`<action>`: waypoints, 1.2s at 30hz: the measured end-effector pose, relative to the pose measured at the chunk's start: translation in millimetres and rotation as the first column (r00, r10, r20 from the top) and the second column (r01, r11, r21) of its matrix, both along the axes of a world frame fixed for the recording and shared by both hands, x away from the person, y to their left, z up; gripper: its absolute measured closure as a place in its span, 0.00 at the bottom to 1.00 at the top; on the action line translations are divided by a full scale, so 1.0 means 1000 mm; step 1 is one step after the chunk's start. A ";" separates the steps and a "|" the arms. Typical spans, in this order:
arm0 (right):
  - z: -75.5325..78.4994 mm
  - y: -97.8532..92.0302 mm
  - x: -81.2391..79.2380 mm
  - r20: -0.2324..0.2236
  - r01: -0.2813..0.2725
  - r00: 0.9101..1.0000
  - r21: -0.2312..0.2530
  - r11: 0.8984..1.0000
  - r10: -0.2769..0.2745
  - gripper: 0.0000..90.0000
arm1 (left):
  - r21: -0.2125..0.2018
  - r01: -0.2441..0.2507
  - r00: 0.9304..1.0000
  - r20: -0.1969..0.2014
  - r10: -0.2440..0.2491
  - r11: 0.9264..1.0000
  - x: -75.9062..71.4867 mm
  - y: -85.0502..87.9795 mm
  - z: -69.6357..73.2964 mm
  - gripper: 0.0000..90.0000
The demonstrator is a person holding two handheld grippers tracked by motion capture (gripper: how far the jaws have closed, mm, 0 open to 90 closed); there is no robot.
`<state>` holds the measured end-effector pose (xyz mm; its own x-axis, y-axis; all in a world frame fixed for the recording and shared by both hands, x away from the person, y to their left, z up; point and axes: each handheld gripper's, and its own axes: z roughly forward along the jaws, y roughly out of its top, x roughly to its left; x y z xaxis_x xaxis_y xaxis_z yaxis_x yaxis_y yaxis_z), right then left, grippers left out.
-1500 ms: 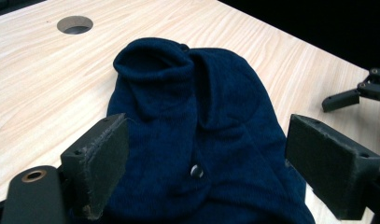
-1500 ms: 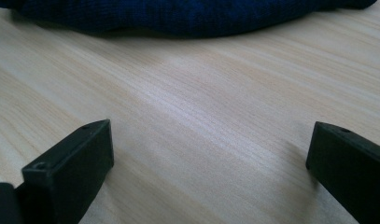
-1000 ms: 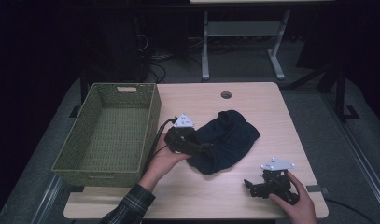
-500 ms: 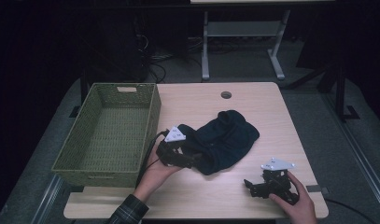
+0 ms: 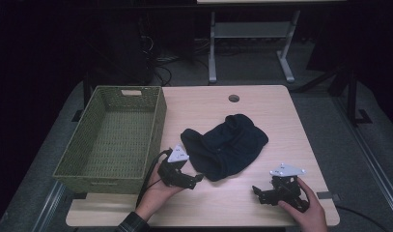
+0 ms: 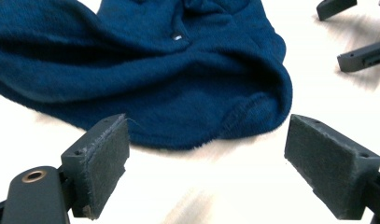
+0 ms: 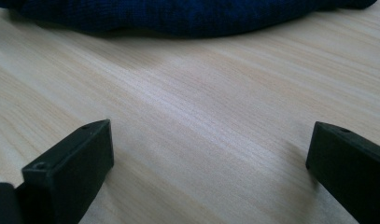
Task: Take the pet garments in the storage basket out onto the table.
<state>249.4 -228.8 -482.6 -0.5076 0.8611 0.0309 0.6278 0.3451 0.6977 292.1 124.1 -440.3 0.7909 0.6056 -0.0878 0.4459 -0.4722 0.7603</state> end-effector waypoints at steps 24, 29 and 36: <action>0.000 0.000 0.000 0.002 -0.002 1.000 -0.001 1.000 0.002 0.00 | 0.119 0.022 1.000 0.020 -0.024 0.993 -0.015 -0.002 -0.036 0.14; 0.000 0.000 0.000 0.002 -0.002 1.000 -0.001 1.000 0.002 0.00 | 0.104 0.017 0.999 0.027 -0.020 0.994 -0.017 0.000 -0.037 0.14; 0.000 0.000 0.000 0.001 -0.001 1.000 -0.001 1.000 0.001 0.00 | 0.106 0.019 0.999 0.027 -0.022 0.994 -0.018 0.000 -0.037 0.14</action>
<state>249.4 -228.8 -482.7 -0.5082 0.8607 0.0295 0.6268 0.3462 0.6981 274.5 124.4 -477.6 0.8047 0.5937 -0.0020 0.4145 -0.5594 0.7179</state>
